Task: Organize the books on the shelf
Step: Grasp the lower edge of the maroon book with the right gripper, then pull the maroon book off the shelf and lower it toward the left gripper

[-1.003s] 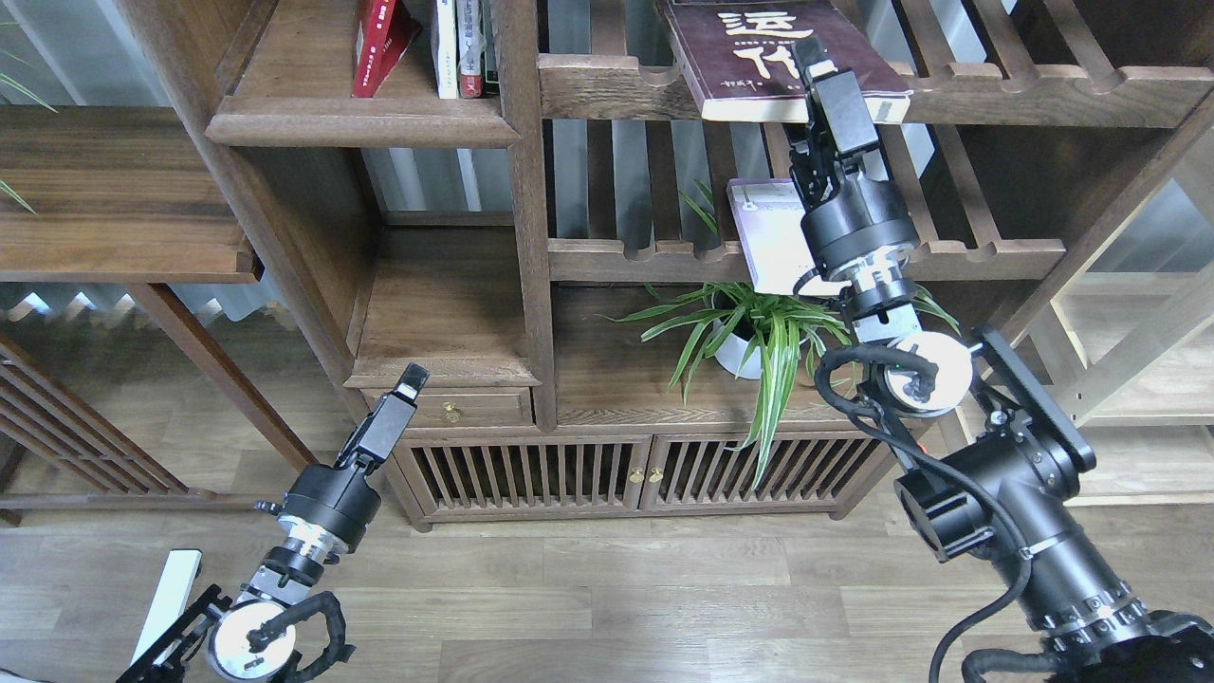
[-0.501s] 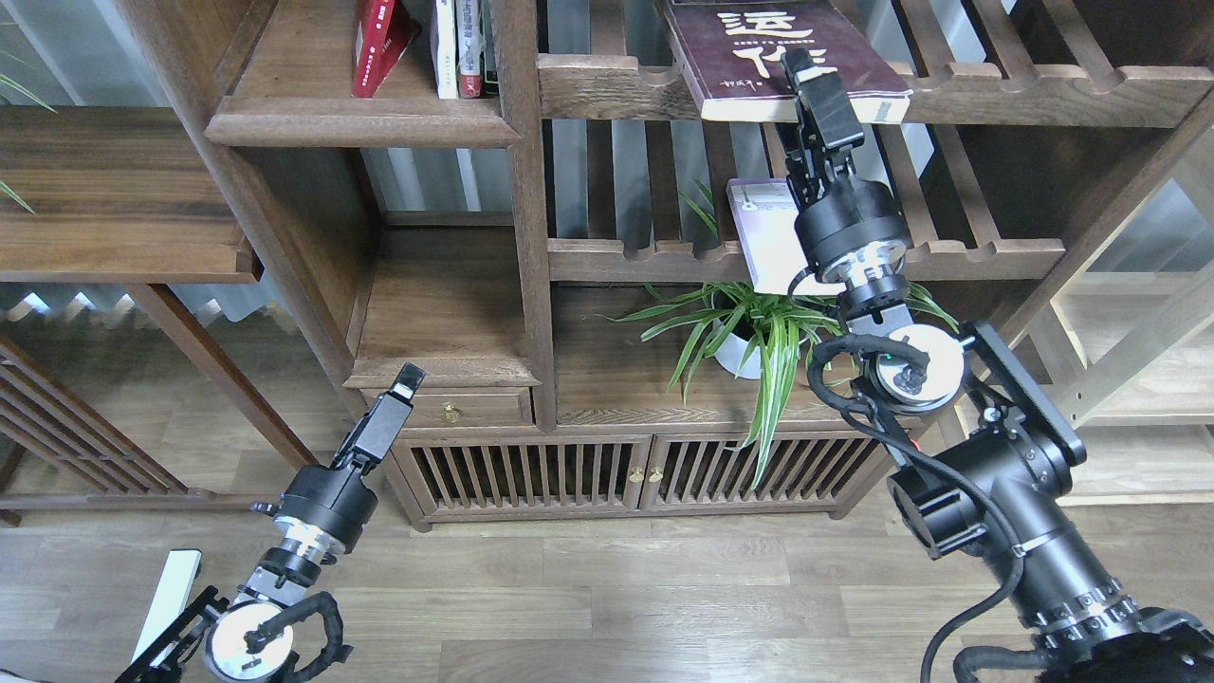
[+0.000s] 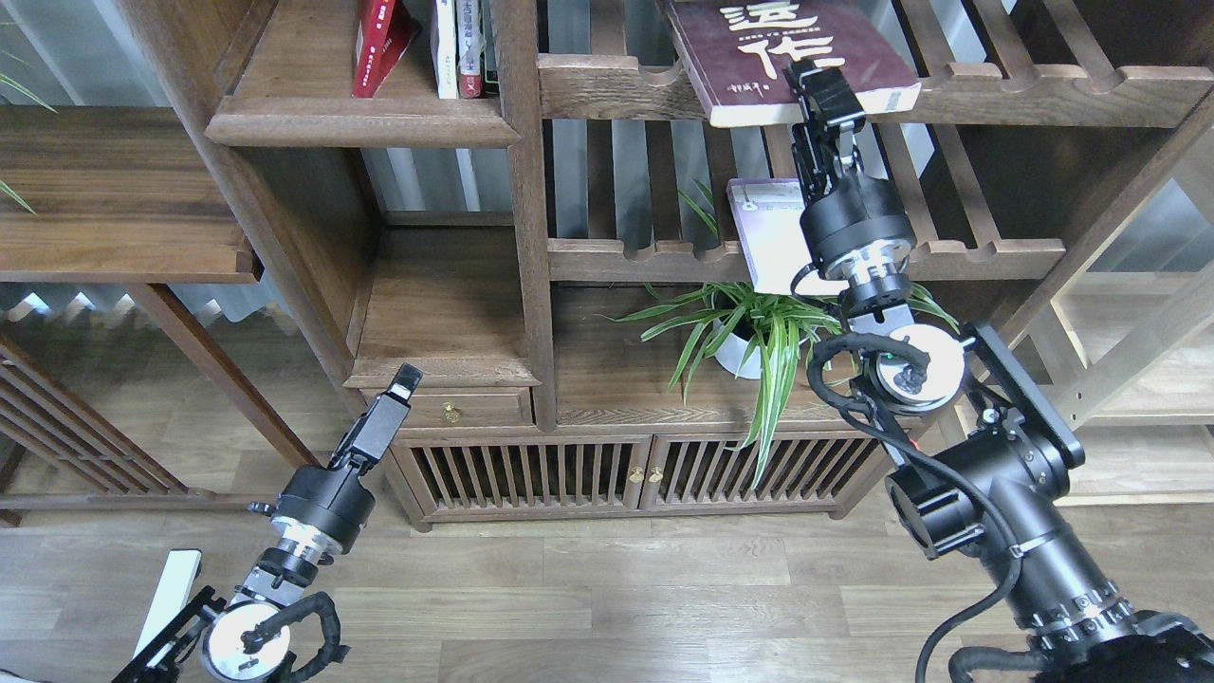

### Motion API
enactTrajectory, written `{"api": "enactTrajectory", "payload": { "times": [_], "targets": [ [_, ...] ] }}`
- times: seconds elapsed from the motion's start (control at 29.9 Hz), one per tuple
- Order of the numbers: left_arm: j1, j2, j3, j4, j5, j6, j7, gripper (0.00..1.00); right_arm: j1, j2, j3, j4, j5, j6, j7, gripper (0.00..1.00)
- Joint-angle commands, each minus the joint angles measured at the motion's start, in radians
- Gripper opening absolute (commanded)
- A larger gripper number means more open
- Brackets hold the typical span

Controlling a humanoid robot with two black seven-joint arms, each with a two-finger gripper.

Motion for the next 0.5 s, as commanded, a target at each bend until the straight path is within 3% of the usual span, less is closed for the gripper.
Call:
{"api": "enactTrajectory", "payload": {
  "times": [0.0, 0.17, 0.47],
  "targets": [
    [0.0, 0.0, -0.001, 0.0, 0.0, 0.0, -0.001, 0.99, -0.023, -0.001, 0.004, 0.002, 0.002, 0.023, 0.005, 0.26],
    [-0.002, 0.0, -0.002, 0.0, 0.0, 0.0, -0.001, 0.99, -0.058, 0.002, 0.004, 0.005, 0.003, 0.092, 0.006, 0.26],
    [-0.02, 0.0, 0.007, -0.001, -0.049, 0.0, 0.004, 0.99, -0.161, 0.002, 0.005, 0.025, 0.003, 0.312, 0.006, 0.26]
  ]
}}
